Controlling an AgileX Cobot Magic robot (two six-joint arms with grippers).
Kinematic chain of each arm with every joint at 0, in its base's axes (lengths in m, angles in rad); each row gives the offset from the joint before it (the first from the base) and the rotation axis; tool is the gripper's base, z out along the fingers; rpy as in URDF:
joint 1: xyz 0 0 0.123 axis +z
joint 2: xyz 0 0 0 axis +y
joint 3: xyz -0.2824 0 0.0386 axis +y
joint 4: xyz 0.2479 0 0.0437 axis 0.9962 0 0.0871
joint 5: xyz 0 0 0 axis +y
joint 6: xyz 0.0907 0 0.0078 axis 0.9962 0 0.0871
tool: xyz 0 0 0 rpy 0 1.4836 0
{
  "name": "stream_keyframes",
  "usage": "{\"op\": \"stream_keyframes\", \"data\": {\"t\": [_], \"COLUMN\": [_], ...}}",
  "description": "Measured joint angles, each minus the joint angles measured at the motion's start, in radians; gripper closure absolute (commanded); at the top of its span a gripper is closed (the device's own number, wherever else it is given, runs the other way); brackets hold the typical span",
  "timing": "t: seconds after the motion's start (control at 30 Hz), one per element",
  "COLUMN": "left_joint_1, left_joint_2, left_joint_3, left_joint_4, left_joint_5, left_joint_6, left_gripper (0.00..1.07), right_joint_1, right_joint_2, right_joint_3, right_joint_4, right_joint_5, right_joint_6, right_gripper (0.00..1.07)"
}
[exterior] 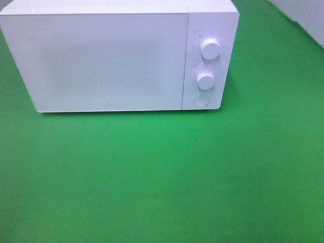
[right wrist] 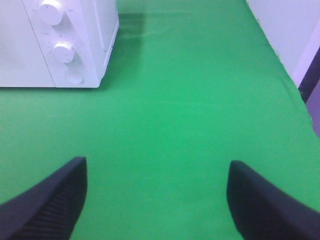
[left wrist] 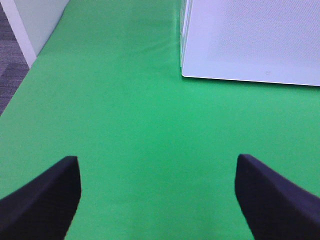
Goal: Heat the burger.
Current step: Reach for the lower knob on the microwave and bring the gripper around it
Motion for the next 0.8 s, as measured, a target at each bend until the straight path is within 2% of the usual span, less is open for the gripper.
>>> {"op": "stream_keyframes", "data": {"t": [0.43, 0.5, 0.53, 0.57, 0.6, 0.63, 0.8], "left_joint_1": [0.001, 0.001, 0.001, 0.001, 0.001, 0.001, 0.001], "left_joint_2": [0.000, 0.000, 0.000, 0.000, 0.000, 0.000, 0.000], "left_joint_3": [0.000, 0.000, 0.000, 0.000, 0.000, 0.000, 0.000], "left_joint_4": [0.000, 0.015, 0.015, 0.015, 0.015, 0.015, 0.015], "left_joint_5": [0.000, 0.000, 0.000, 0.000, 0.000, 0.000, 0.000], "left_joint_6": [0.003, 0.003, 0.003, 0.003, 0.003, 0.003, 0.003], "left_gripper": [0.29, 0.19, 0.19, 0.09, 0.09, 0.05, 0.05], "right_joint_1": [0.000, 0.000, 0.000, 0.000, 0.000, 0.000, 0.000], "right_joint_2": [0.000, 0.000, 0.000, 0.000, 0.000, 0.000, 0.000], "right_joint_3": [0.000, 0.000, 0.000, 0.000, 0.000, 0.000, 0.000], "right_joint_4": [0.000, 0.000, 0.000, 0.000, 0.000, 0.000, 0.000], "right_joint_5": [0.000, 0.000, 0.000, 0.000, 0.000, 0.000, 0.000], "right_joint_6": [0.000, 0.000, 0.000, 0.000, 0.000, 0.000, 0.000], "right_gripper": [0.33, 0.33, 0.33, 0.33, 0.33, 0.33, 0.33]}}
